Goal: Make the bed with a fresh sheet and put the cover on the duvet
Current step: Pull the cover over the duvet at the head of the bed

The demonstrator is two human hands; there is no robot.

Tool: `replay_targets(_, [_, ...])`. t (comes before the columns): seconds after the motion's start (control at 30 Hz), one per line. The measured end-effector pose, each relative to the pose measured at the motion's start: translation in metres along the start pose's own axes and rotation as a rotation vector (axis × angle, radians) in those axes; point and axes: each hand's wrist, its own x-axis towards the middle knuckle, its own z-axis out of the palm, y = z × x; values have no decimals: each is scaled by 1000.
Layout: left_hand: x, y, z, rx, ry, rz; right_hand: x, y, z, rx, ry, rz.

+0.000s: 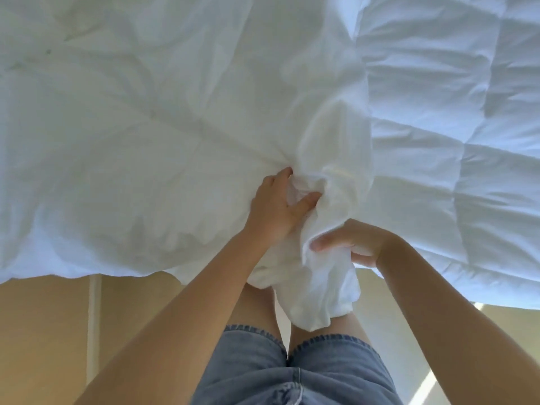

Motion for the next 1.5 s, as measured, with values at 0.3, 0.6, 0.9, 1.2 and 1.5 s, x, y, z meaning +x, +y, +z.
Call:
replay_targets(0.3, [-20, -29, -11, 941, -34, 361, 2, 15, -8, 302, 469, -181])
replay_targets(0.6, [-6, 17, -63, 878, -191, 349, -12, 8, 11, 241, 270, -132])
replay_targets(0.9, [-31, 6, -43, 895, -17, 113, -228, 65, -175, 195, 891, -359])
replay_targets(1.2, [-48, 66, 118, 1085, -43, 113, -163, 90, -234, 204, 574, -211])
replay_targets(1.5, [25, 142, 228, 1229, -70, 295, -170, 106, -238, 231, 141, -190])
